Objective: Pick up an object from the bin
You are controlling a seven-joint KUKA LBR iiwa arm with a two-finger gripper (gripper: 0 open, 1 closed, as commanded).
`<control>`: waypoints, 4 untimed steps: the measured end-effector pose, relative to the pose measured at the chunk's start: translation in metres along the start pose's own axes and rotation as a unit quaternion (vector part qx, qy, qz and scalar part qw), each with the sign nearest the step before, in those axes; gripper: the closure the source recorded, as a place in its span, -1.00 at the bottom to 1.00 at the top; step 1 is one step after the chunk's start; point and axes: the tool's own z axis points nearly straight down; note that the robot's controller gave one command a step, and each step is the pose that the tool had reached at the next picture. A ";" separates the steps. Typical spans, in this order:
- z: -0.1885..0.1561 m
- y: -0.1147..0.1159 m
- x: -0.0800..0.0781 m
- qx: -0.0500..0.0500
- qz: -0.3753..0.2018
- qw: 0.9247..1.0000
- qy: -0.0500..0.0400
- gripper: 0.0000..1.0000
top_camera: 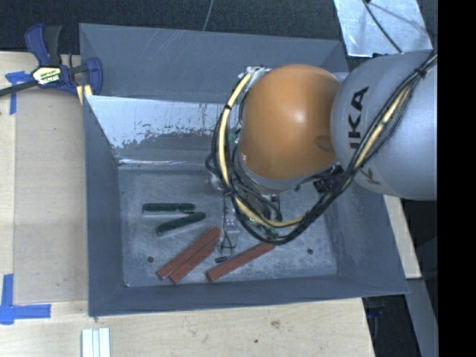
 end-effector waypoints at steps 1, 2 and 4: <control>-0.004 -0.001 -0.002 -0.001 0.002 1.000 -0.004 -1.00; 0.079 0.023 -0.040 -0.001 -0.012 1.000 -0.007 -1.00; 0.071 0.029 -0.076 0.000 -0.099 0.995 -0.006 -1.00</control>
Offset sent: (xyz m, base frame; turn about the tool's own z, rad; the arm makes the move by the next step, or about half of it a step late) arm 0.0699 0.0434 -0.1591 -0.0492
